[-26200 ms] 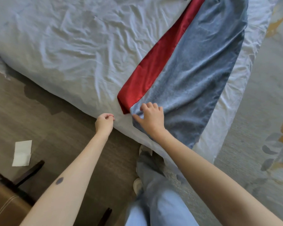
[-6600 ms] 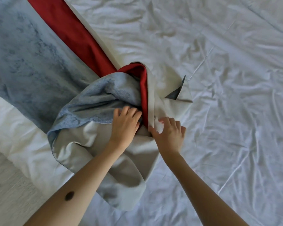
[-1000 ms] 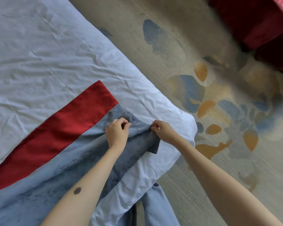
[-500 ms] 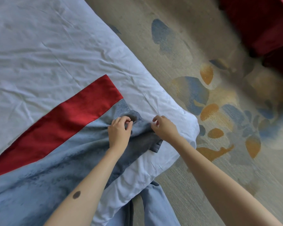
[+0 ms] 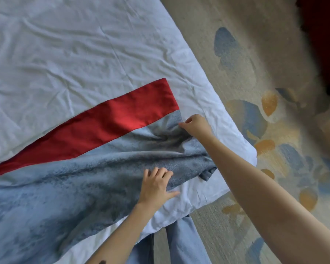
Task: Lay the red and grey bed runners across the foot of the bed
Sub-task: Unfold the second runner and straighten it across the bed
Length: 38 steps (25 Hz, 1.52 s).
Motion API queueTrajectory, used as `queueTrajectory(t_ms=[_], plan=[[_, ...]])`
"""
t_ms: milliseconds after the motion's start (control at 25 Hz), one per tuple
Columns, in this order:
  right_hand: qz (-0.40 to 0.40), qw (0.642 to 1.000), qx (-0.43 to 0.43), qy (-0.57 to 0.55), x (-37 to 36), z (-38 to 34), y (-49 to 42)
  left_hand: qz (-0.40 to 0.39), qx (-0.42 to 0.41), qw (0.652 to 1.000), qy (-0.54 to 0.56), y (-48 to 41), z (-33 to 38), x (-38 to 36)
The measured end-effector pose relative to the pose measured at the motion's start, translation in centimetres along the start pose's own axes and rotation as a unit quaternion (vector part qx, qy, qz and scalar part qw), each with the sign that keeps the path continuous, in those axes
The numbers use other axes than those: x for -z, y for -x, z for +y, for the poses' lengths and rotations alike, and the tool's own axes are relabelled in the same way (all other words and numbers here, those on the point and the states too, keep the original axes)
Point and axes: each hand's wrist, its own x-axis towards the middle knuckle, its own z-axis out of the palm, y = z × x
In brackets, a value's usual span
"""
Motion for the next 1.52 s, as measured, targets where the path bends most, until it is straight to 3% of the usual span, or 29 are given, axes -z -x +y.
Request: queueTrajectory(t_ms=[160,360,640,760,1360,1520], plan=[[0.058,0.994,0.031,-0.089,0.3,0.3,-0.1,0.039,0.015,0.999,0.009,-0.7,0.1,-0.4],[0.177,0.971,0.088,-0.135,3.3,0.0,-1.1,0.038,0.005,0.991,0.131,-1.7,0.5,1.0],[0.319,0.940,0.006,-0.118,10.7,3.4,-4.4,-0.012,-0.040,0.962,0.270,-7.8,8.5,2.7],[0.318,0.941,-0.026,-0.114,11.9,5.8,-5.4,-0.031,-0.046,0.960,0.273,-9.7,10.5,1.6],[0.329,0.937,0.012,-0.117,10.1,7.4,-6.4,-0.023,-0.021,0.963,0.269,-9.9,10.6,-0.9],[0.295,0.954,0.021,-0.048,9.6,8.1,-5.5,-0.012,-0.026,0.956,0.292,-9.2,10.3,-0.1]])
